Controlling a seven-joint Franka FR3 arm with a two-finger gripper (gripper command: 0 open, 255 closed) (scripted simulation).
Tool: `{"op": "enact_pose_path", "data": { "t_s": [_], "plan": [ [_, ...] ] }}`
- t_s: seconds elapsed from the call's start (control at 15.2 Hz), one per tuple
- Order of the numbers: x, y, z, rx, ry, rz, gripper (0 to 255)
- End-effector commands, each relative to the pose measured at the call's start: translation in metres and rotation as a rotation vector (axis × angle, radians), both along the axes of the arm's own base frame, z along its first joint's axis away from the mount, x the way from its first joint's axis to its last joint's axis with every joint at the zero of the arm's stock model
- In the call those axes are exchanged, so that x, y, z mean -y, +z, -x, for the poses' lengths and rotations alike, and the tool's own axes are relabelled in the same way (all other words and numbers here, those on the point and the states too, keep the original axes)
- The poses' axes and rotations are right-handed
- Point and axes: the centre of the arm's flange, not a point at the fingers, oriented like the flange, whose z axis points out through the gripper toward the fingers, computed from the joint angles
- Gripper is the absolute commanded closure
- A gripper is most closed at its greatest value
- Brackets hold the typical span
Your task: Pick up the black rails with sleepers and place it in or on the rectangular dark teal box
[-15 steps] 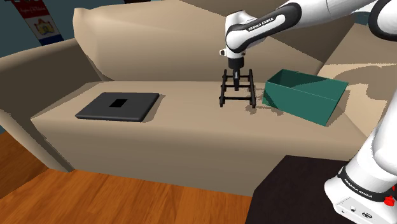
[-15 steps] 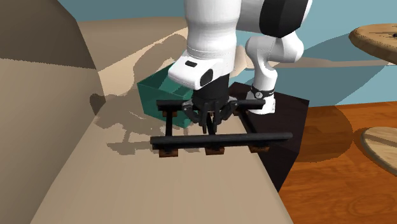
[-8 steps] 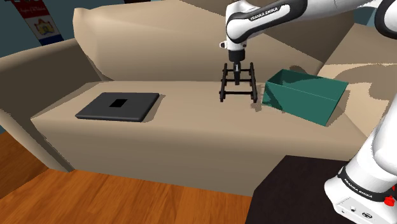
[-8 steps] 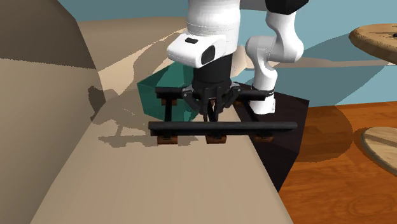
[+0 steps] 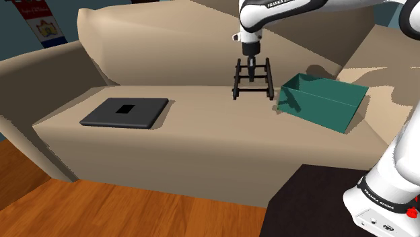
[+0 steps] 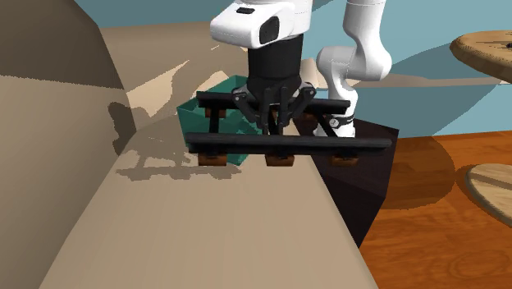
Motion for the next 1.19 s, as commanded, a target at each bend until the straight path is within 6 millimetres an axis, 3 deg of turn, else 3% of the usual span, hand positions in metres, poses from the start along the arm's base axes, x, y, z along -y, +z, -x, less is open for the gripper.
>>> {"op": "enact_pose_path", "data": {
  "t_s": [0.0,0.2,1.12],
  "plan": [
    [0.0,0.012,0.0,0.0,0.0,0.0,255],
    [0.0,0.026,0.0,0.0,0.0,0.0,255],
    [0.146,0.021,0.113,0.0,0.0,0.0,255]
  ]
}}
